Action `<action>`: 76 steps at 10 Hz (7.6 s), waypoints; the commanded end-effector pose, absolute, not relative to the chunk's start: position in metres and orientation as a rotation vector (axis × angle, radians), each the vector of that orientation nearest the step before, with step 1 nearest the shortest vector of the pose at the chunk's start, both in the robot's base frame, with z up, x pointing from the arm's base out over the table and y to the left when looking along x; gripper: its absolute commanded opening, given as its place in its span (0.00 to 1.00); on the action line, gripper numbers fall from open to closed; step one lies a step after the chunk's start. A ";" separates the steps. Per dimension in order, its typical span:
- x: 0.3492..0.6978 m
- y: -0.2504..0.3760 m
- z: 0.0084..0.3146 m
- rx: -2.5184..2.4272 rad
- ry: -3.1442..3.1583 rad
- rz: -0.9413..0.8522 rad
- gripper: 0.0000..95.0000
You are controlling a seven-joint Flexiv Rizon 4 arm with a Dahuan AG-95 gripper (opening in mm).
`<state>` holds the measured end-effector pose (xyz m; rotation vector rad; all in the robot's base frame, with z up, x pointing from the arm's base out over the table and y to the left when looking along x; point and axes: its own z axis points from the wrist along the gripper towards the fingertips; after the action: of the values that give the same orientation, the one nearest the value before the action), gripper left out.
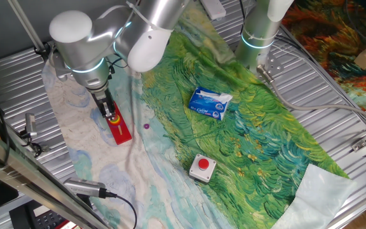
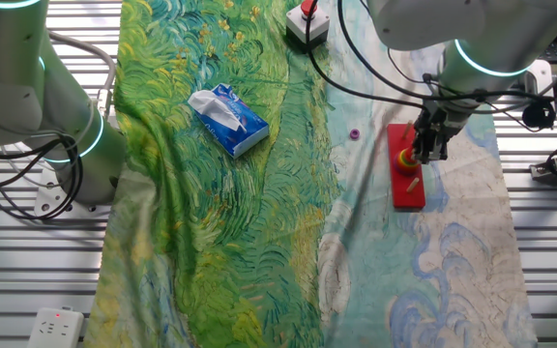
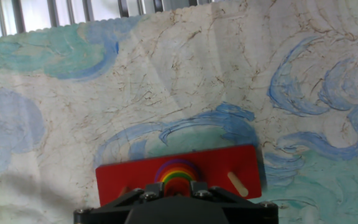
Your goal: Take out one Hanoi block and throw it aside
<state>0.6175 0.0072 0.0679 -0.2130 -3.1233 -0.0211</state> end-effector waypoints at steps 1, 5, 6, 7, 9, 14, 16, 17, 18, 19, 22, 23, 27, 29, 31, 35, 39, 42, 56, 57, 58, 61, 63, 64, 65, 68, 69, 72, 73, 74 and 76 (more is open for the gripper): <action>0.618 0.007 0.067 -0.229 -3.122 -0.023 0.20; 0.617 0.007 0.067 -0.230 -3.113 -0.025 0.00; 0.617 0.008 0.072 -0.226 -3.104 -0.024 0.00; 0.617 0.008 0.072 -0.225 -3.102 -0.024 0.00; 0.617 0.008 0.071 -0.227 -3.104 -0.026 0.00; 0.617 0.008 0.069 -0.200 -3.126 -0.032 0.40; 0.617 0.008 0.069 -0.188 -3.126 -0.033 0.60; 0.617 0.008 0.069 -0.184 -3.127 -0.033 0.60; 0.617 0.008 0.069 -0.184 -3.127 -0.033 0.60; 0.618 0.008 0.068 -0.181 -3.128 -0.032 0.60; 0.618 0.008 0.067 -0.183 -3.126 -0.031 0.40; 0.618 0.008 0.067 -0.183 -3.126 -0.031 0.40; 0.618 0.008 0.067 -0.183 -3.126 -0.031 0.40; 0.618 0.008 0.067 -0.183 -3.126 -0.031 0.40; 0.618 0.008 0.067 -0.183 -3.126 -0.031 0.40; 0.618 0.008 0.067 -0.183 -3.126 -0.031 0.40; 0.618 0.008 0.067 -0.183 -3.126 -0.031 0.40; 0.619 0.013 0.056 -0.212 -3.125 -0.032 0.00; 0.618 0.012 0.063 -0.182 -3.133 0.013 0.00; 0.618 0.012 0.063 -0.173 -3.133 0.015 0.00; 0.618 0.012 0.063 -0.184 -3.132 0.011 0.00; 0.618 0.012 0.065 -0.192 -3.129 -0.010 0.00; 0.617 0.013 0.069 -0.188 -3.122 -0.013 0.00; 0.616 0.014 0.075 -0.186 -3.118 -0.016 0.00; 0.615 0.014 0.080 -0.184 -3.109 -0.015 0.00; 0.610 0.011 0.099 -0.156 -3.065 -0.011 0.00; 0.608 0.012 0.103 -0.152 -3.047 -0.011 0.00; 0.595 0.010 0.103 -0.144 -3.022 -0.029 0.00; 0.591 0.009 0.102 -0.143 -3.021 -0.034 0.00; 0.576 0.004 0.097 -0.129 -3.023 -0.038 0.00; 0.562 0.000 0.090 -0.100 -3.026 -0.047 0.00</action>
<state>0.5553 -0.0006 0.0906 -0.0988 -3.0315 -0.0432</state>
